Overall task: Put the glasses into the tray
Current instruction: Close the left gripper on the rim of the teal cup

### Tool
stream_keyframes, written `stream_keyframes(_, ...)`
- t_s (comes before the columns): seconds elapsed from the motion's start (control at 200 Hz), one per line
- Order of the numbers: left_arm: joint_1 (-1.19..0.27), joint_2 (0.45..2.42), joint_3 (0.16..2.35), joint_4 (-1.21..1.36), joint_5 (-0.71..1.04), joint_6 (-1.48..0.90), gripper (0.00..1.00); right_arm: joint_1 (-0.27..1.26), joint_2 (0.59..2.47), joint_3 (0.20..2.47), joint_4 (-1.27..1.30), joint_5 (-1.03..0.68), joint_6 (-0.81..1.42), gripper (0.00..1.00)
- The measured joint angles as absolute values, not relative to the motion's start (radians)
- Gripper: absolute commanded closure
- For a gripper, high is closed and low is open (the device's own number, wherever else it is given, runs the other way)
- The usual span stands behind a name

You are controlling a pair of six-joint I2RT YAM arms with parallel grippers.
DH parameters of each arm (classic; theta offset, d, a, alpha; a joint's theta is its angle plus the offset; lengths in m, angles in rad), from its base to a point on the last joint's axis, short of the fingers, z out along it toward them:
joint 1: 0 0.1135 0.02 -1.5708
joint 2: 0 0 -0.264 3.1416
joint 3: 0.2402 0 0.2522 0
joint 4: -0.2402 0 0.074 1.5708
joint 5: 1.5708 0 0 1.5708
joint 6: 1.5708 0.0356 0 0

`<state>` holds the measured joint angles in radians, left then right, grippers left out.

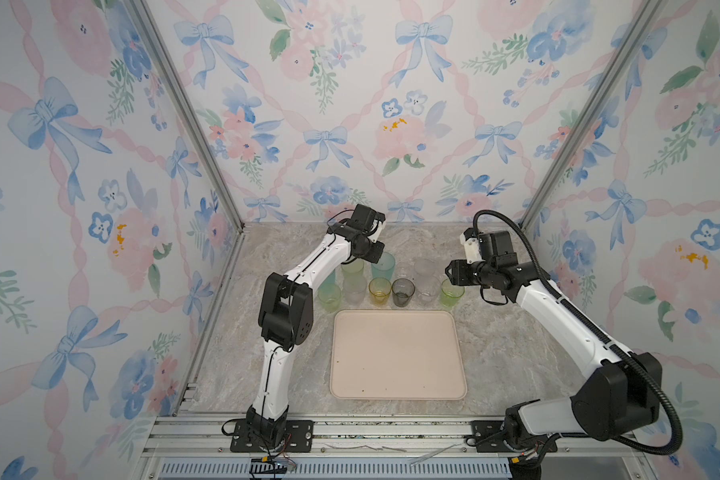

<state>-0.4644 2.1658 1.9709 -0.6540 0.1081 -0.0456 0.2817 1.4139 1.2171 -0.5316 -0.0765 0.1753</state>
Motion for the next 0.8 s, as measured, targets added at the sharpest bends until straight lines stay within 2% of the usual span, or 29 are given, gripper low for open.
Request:
stream_keyframes(0.24, -0.465, 2.201, 1.989, -0.672, 0.102, -0.033, 0.77, 0.282, 1.428, 1.217, -0.531, -0.083, 0.175, 0.41)
stream_keyframes(0.52, -0.465, 2.218, 2.019, -0.704, 0.102, -0.017, 0.93, 0.282, 1.441, 1.217, -0.528, -0.087, 0.175, 0.41)
stream_keyframes(0.8, -0.465, 2.222, 2.033, -0.712, 0.086, -0.006, 0.99, 0.282, 1.452, 1.217, -0.527, -0.092, 0.176, 0.41)
